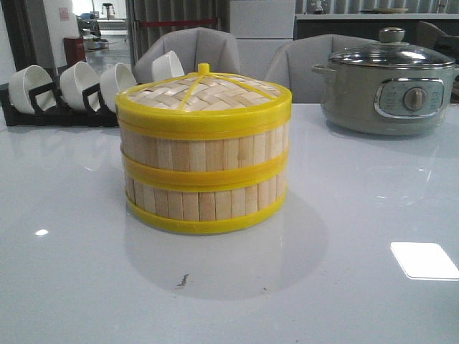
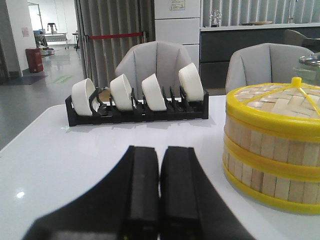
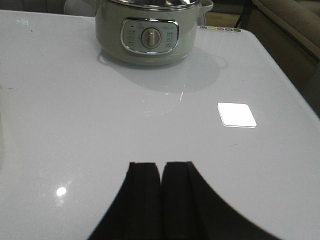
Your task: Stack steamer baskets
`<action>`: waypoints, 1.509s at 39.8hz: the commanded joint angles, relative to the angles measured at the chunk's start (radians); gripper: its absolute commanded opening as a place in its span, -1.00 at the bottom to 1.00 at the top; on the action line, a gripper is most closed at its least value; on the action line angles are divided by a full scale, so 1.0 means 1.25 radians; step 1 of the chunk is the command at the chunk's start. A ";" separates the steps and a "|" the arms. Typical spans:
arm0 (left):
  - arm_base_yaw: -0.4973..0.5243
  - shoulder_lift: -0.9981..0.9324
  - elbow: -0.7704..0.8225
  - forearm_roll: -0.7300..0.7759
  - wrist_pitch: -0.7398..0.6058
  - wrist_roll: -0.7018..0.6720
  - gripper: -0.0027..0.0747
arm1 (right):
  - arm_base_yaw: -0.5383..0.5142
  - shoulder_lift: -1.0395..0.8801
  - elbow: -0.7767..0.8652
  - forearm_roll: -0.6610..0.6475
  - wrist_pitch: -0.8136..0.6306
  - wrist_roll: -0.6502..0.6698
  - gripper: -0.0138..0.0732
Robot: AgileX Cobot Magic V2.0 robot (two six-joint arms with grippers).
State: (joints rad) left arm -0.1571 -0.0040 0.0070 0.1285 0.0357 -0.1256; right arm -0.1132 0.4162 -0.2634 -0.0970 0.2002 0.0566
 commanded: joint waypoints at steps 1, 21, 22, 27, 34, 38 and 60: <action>0.000 -0.009 0.000 -0.001 -0.072 0.003 -0.71 | -0.004 -0.013 -0.023 -0.005 -0.064 -0.003 -0.51; 0.000 -0.009 0.000 -0.001 -0.072 0.003 -0.71 | -0.004 -0.291 0.158 0.011 -0.140 -0.003 -0.51; 0.000 -0.009 0.000 -0.001 -0.072 0.003 -0.71 | -0.004 -0.301 0.168 0.013 -0.140 -0.003 -0.51; 0.000 -0.009 0.000 -0.001 -0.072 0.003 -0.71 | -0.004 -0.357 0.213 0.041 -0.160 -0.003 -0.51; 0.000 -0.009 0.000 -0.001 -0.072 0.003 -0.71 | -0.004 -0.358 0.223 0.054 -0.160 -0.003 -0.51; 0.000 -0.009 0.000 -0.001 -0.072 0.003 -0.71 | -0.004 -0.358 0.223 0.054 -0.160 -0.003 -0.51; 0.000 -0.009 0.000 -0.001 -0.072 0.003 -0.71 | -0.004 -0.358 0.223 0.054 -0.160 -0.003 -0.51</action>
State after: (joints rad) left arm -0.1571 -0.0040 0.0070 0.1304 0.0357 -0.1256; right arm -0.1132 -0.0103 0.0304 -0.0340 0.0951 0.0566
